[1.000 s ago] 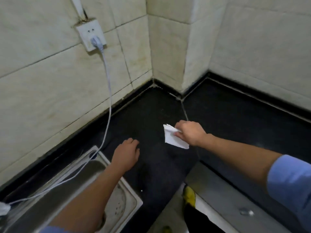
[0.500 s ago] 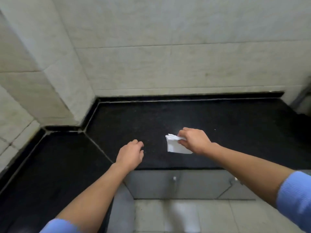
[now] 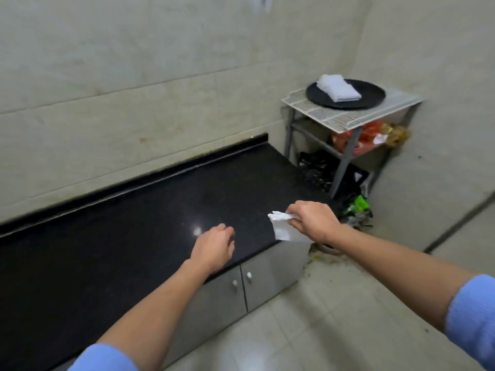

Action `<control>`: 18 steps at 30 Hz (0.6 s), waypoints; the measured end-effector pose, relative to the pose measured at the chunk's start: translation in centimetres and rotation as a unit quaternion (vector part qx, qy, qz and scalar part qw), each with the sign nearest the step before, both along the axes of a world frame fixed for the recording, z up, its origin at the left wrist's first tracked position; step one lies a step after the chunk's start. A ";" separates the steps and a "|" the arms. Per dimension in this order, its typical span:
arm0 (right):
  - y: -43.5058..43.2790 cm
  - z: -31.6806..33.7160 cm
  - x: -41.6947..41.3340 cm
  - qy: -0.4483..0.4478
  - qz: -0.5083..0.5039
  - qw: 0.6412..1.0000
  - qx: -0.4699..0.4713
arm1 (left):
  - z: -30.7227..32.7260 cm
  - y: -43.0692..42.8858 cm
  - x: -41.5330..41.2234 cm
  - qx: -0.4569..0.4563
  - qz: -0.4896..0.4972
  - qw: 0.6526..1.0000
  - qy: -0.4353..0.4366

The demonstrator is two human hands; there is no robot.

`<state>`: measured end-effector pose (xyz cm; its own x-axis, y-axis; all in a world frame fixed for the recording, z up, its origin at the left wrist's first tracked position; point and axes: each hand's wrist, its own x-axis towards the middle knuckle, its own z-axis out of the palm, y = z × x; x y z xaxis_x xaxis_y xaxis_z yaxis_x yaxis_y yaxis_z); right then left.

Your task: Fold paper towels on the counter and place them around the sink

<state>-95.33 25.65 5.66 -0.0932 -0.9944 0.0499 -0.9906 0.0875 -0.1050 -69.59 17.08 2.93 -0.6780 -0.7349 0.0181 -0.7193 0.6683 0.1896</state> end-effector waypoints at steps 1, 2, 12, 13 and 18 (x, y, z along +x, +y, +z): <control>0.6 0.0 -2.2 -0.001 -0.014 1.000 -0.004 | 0.1 -0.2 -2.3 -0.003 -0.018 1.000 -0.004; 1.2 0.0 -4.3 -0.002 -0.029 1.000 -0.009 | 0.3 -0.5 -4.4 -0.006 -0.031 0.999 -0.007; 2.4 1.0 -22.1 0.000 -0.149 0.988 -0.037 | 1.4 -6.0 -25.6 -0.019 -0.138 0.990 0.010; 1.9 1.3 -23.9 -0.002 -0.157 0.987 -0.041 | 1.5 -6.9 -27.8 -0.022 -0.147 0.989 0.017; -2.7 4.1 -32.9 -0.015 -0.185 0.979 -0.088 | 2.9 -12.6 -38.7 -0.039 -0.184 0.981 0.045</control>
